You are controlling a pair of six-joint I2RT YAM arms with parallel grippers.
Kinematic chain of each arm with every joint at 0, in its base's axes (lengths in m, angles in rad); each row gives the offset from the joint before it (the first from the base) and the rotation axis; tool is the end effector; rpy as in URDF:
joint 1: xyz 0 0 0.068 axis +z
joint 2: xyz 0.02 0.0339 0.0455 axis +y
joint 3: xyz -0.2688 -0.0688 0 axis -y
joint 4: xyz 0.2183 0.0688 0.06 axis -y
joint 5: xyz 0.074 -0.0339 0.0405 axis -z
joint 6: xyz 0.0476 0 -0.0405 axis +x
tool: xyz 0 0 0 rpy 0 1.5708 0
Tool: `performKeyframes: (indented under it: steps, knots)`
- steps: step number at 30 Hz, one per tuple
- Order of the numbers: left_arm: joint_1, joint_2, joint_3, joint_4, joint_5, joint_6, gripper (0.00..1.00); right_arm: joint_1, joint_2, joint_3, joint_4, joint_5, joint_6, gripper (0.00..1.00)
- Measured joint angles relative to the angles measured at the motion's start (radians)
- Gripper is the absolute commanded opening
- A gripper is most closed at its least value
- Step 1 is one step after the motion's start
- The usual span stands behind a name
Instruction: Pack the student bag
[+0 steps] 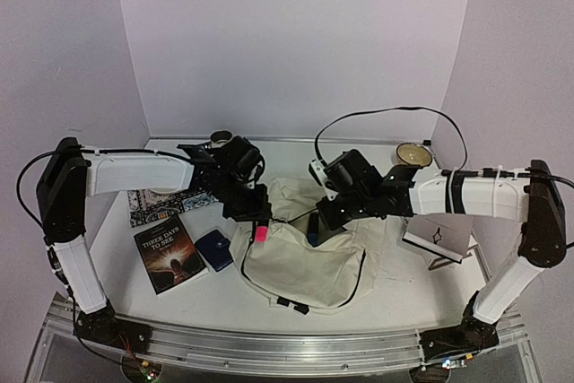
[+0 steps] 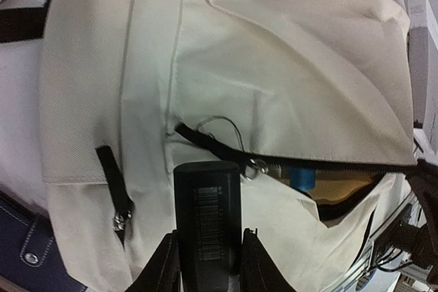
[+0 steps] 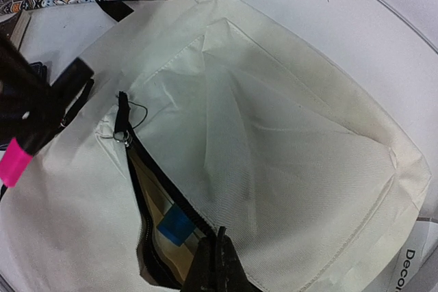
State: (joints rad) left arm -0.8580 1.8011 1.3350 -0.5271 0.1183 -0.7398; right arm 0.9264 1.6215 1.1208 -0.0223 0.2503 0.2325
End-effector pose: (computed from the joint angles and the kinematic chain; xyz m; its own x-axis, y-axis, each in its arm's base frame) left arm 0.2374 -0.2833 0.2291 -0.9395 0.0632 -0.3366 0.2167 0.8709 -0.4411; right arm 0.2245 0.2791 0.2698 -0.4407 -0.2149 -0.8715 -0.5591 0.8253 0.0792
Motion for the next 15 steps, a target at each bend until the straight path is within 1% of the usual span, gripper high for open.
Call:
performKeyframes:
  steps: [8, 15]
  knots:
    - [-0.040, -0.025, -0.038, 0.045, 0.080, 0.002, 0.00, 0.000, 0.006, 0.016, -0.005, -0.001, 0.003, 0.00]
    - [-0.060, -0.043, -0.053, 0.124, 0.169, 0.000, 0.00, 0.000, 0.011, 0.031, 0.001, -0.019, 0.011, 0.00]
